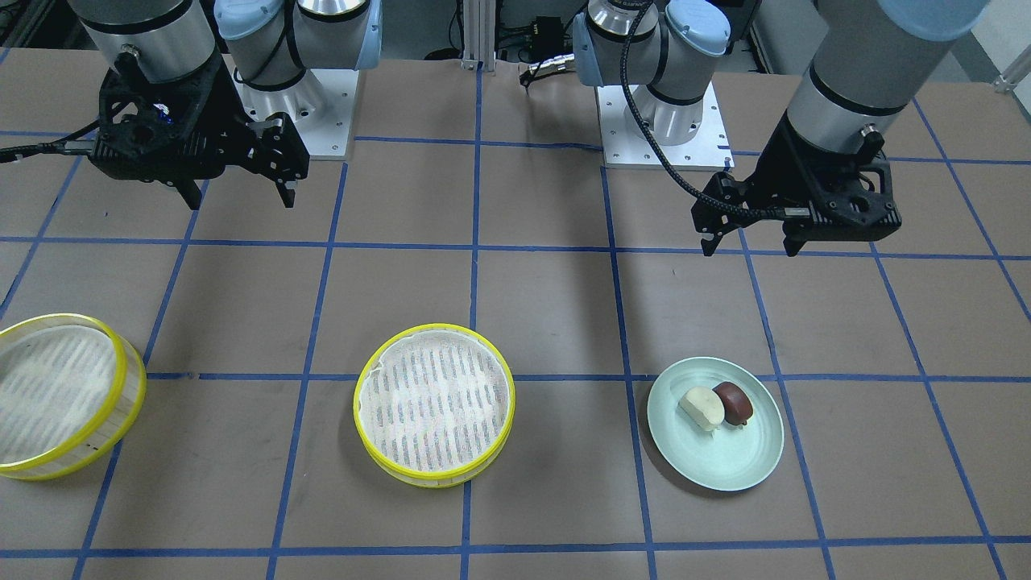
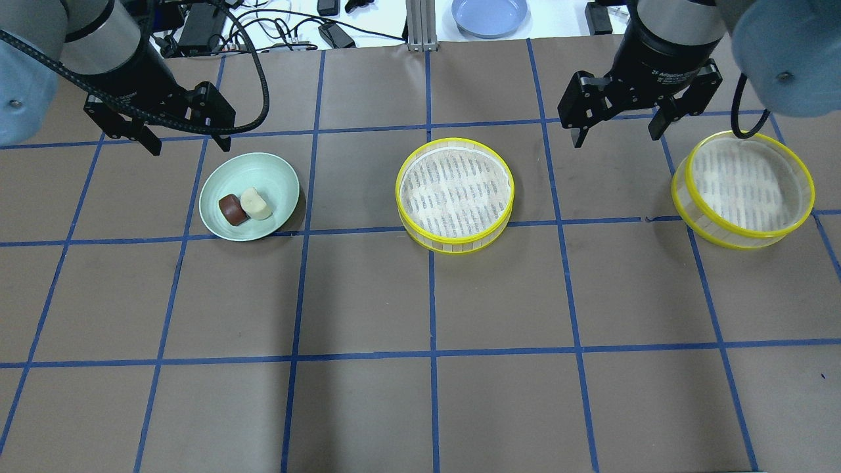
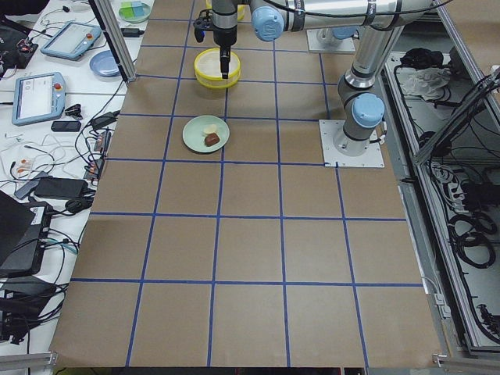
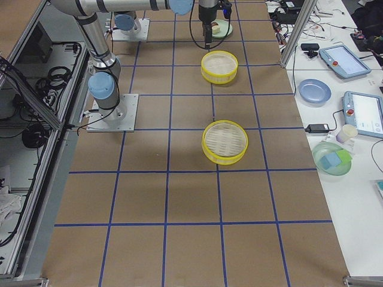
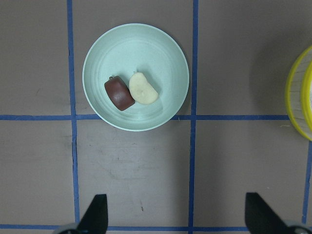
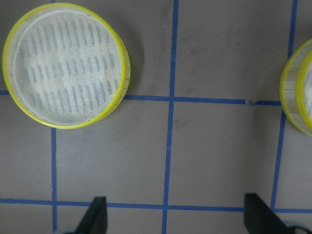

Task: Stack buns with steamer

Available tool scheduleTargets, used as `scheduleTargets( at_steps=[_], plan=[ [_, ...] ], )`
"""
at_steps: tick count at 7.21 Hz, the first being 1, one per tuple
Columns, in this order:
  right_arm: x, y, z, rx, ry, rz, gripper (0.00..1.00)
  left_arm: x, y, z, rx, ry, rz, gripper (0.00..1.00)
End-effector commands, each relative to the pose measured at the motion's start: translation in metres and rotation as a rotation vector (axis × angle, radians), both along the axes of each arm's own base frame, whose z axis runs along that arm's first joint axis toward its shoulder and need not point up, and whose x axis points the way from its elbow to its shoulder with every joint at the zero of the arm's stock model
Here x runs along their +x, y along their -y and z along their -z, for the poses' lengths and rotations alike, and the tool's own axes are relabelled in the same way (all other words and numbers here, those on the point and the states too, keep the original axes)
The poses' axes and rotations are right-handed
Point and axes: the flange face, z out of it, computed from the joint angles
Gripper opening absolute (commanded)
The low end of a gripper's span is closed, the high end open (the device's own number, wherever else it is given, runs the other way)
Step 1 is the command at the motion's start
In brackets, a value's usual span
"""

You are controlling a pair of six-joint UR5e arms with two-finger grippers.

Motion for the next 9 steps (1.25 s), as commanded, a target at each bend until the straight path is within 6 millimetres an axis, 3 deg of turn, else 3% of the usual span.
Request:
scheduleTargets(
  at_steps=[1, 4, 6, 8, 9],
  plan=[
    [0.0, 0.0, 0.0, 0.003, 0.0, -0.009, 1.0, 0.0, -0.001, 0.0, -0.001, -0.004, -0.001, 1.0],
    [-0.002, 0.001, -0.001, -0.005, -0.008, -0.024, 1.0, 0.009, 0.002, 0.009, 0.017, -0.005, -0.014, 1.0],
    [-0.023, 0.008, 0.001, -0.001, 0.006, 0.009, 1.0, 0.011, 0.009, 0.021, 0.035, -0.011, -0.001, 1.0],
    [-0.06, 0.015, -0.001, -0.005, 0.0, 0.017, 1.0, 0.025, 0.017, 0.066, 0.096, -0.017, 0.063, 1.0],
    [-0.076, 0.017, -0.001, -0.006, -0.005, 0.056, 1.0, 0.036, 0.032, 0.089, 0.07, -0.011, 0.096, 1.0]
  ],
)
